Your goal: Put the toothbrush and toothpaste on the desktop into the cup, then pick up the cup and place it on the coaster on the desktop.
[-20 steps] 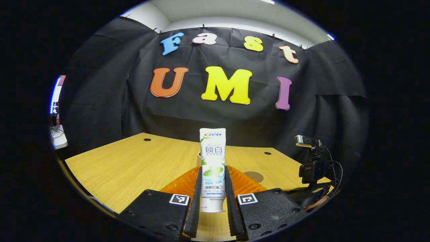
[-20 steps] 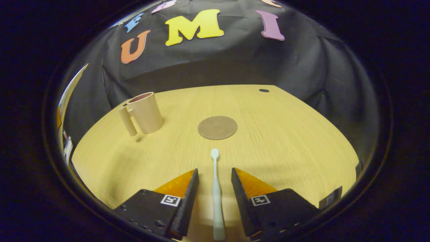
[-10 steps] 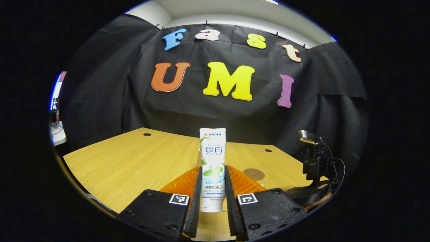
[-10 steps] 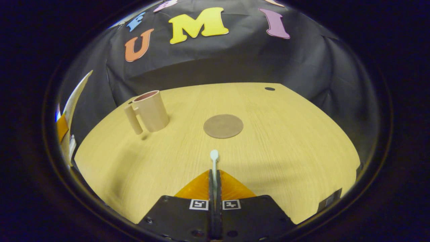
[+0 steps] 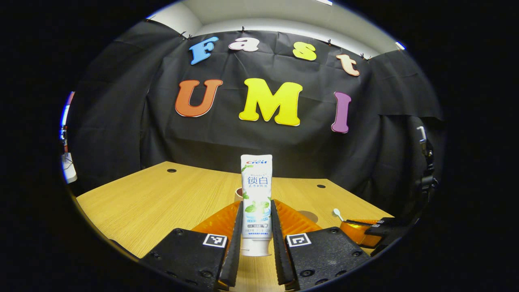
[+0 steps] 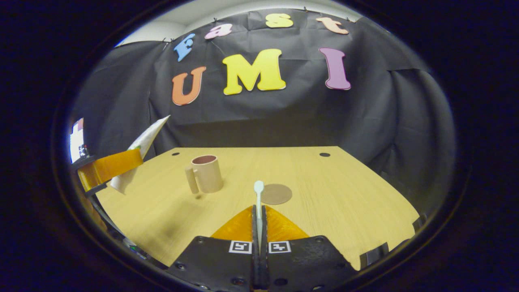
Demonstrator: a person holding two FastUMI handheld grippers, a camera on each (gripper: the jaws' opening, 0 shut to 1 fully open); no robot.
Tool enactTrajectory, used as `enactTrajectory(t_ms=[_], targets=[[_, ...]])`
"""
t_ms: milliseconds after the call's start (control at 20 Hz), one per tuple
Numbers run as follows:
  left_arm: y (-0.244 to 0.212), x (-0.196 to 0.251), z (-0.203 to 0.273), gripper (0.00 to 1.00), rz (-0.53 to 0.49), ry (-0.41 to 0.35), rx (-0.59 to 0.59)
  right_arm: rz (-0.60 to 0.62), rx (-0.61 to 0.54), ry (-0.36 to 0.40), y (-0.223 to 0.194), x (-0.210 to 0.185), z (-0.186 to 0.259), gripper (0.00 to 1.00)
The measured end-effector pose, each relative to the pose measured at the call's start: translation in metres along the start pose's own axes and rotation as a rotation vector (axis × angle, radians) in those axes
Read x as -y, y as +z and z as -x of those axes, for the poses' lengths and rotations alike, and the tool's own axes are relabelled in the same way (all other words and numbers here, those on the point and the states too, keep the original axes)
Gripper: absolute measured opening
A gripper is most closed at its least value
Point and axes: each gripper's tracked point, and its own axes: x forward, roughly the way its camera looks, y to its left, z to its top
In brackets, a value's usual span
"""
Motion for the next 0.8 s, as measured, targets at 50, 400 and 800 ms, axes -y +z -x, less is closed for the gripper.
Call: enactTrajectory(t_ms=[50, 400, 800], targets=[[0.008, -0.001, -0.005, 0.39, 0.001, 0.001, 0.007, -0.001, 0.016, 0.01, 0.006, -0.002, 0.005, 0.0], [0.037, -0.013, -0.061, 0.4, 0.019, -0.002, 0.035, 0.041, 0.112, 0.013, 0.023, 0.002, 0.022, 0.0], [0.024, -0.005, -0.147, 0.4, 0.009, -0.072, 0.022, 0.046, 0.17, 0.019, 0.029, 0.013, 0.031, 0.01]])
